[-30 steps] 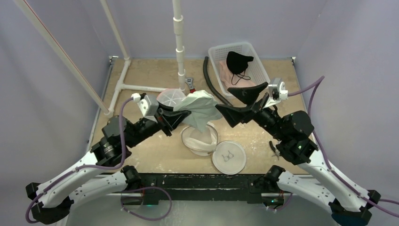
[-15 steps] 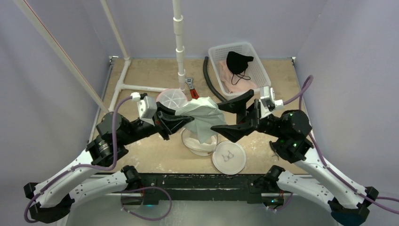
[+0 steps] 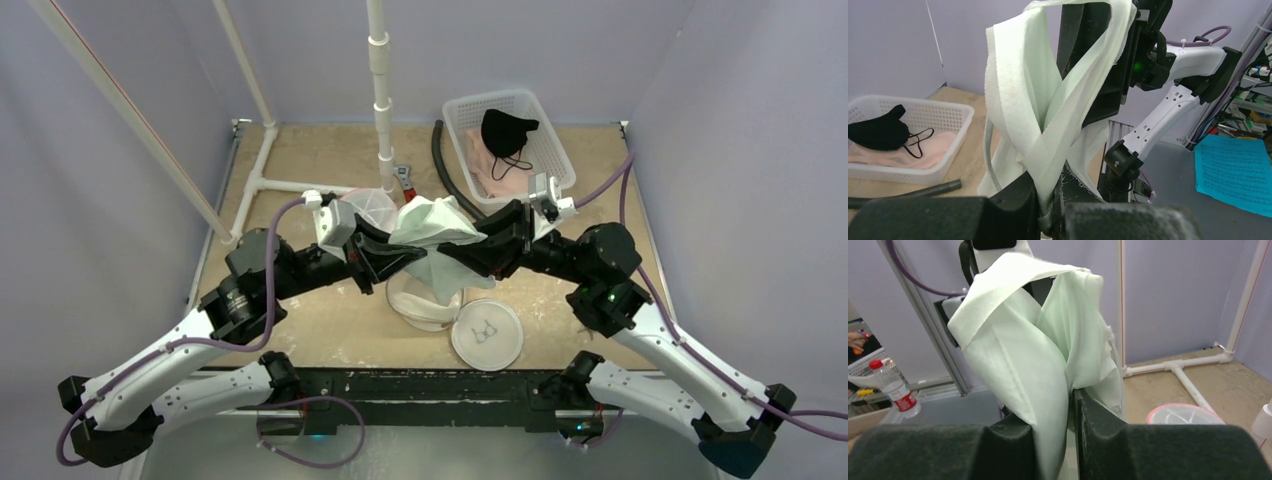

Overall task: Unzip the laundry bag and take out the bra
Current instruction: Place the bra in the bin.

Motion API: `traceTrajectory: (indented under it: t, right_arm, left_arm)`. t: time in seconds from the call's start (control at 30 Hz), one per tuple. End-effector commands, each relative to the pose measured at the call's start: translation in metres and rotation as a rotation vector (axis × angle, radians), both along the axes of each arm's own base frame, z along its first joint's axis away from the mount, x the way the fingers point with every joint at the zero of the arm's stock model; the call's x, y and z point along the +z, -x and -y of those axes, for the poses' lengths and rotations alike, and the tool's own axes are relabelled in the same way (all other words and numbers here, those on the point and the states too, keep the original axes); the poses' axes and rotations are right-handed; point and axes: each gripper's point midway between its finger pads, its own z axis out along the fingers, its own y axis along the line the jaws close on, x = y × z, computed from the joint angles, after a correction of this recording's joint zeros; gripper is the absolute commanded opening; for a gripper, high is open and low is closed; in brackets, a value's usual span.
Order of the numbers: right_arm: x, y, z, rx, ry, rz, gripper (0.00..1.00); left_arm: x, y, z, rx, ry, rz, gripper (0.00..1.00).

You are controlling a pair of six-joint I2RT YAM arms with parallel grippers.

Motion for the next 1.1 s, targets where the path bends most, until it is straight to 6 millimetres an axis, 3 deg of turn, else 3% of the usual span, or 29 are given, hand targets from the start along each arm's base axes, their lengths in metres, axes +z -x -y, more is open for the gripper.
traceTrajectory:
  t: [0.0, 0.07, 0.1, 0.2, 0.37, 0.47, 0.57, 0.73, 1.07]
  right_arm:
    - [0.023, 0.003, 0.011, -0.043, -0.065, 0.041, 0.19]
    - [0.027, -0.003, 0.014, -0.082, -0.073, 0.035, 0.03]
    - [0.029, -0.007, 0.016, -0.107, -0.079, 0.025, 0.0]
    - [0.034, -0.028, 0.022, -0.227, -0.087, -0.018, 0.0]
    - [0.029, -0.098, 0.05, -0.617, -0.088, -0.179, 0.0]
    - [0.023, -0.137, 0.067, -0.833, -0.079, -0.252, 0.0]
    - [0.004, -0.181, 0.081, -1.003, -0.036, -0.349, 0.0]
    - [-0.028, -0.253, 0.119, -1.141, -0.074, -0.483, 0.0]
    - [-0.095, -0.365, 0.151, -1.229, -0.036, -0.649, 0.0]
  left_arm:
    - [0.029, 0.0, -0.011, 0.035, 0.074, 0.043, 0.0]
    - [0.026, -0.003, -0.014, 0.061, 0.066, 0.038, 0.02]
    - [0.025, -0.004, -0.016, 0.074, 0.063, 0.035, 0.12]
    - [0.019, -0.014, -0.026, 0.152, 0.053, 0.01, 0.49]
    - [0.013, -0.029, -0.064, 0.346, 0.076, -0.027, 0.75]
    - [0.011, -0.027, -0.09, 0.417, 0.127, -0.027, 0.78]
    - [0.007, -0.028, -0.11, 0.488, 0.16, -0.044, 0.79]
    - [-0.011, -0.037, -0.136, 0.614, 0.226, -0.113, 0.79]
    - [-0.079, -0.055, -0.119, 0.655, 0.226, -0.312, 0.76]
